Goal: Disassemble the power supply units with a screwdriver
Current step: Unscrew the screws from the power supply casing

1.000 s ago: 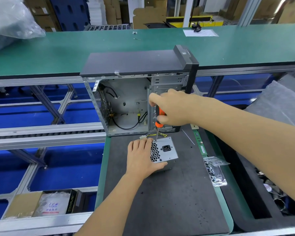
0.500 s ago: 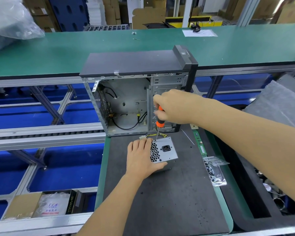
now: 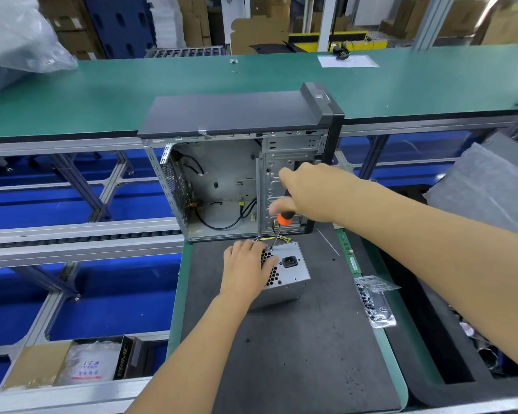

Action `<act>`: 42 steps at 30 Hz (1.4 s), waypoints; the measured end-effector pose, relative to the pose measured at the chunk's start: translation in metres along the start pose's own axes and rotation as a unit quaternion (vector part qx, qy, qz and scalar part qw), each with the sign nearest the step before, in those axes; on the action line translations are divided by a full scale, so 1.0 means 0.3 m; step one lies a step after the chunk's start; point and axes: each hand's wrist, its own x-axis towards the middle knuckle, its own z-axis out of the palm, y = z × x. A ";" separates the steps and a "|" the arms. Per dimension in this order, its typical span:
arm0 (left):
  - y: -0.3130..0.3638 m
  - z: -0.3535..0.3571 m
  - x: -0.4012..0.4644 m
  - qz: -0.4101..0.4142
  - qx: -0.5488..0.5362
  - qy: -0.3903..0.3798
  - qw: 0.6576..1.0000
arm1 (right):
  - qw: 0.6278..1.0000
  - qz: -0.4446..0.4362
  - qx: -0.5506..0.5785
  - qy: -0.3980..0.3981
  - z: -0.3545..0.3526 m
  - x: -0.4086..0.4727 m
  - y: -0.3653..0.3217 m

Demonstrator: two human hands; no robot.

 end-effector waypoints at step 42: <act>0.030 0.006 0.046 0.010 -0.032 0.048 0.998 | 0.984 -0.018 0.153 0.088 0.058 -0.049 0.086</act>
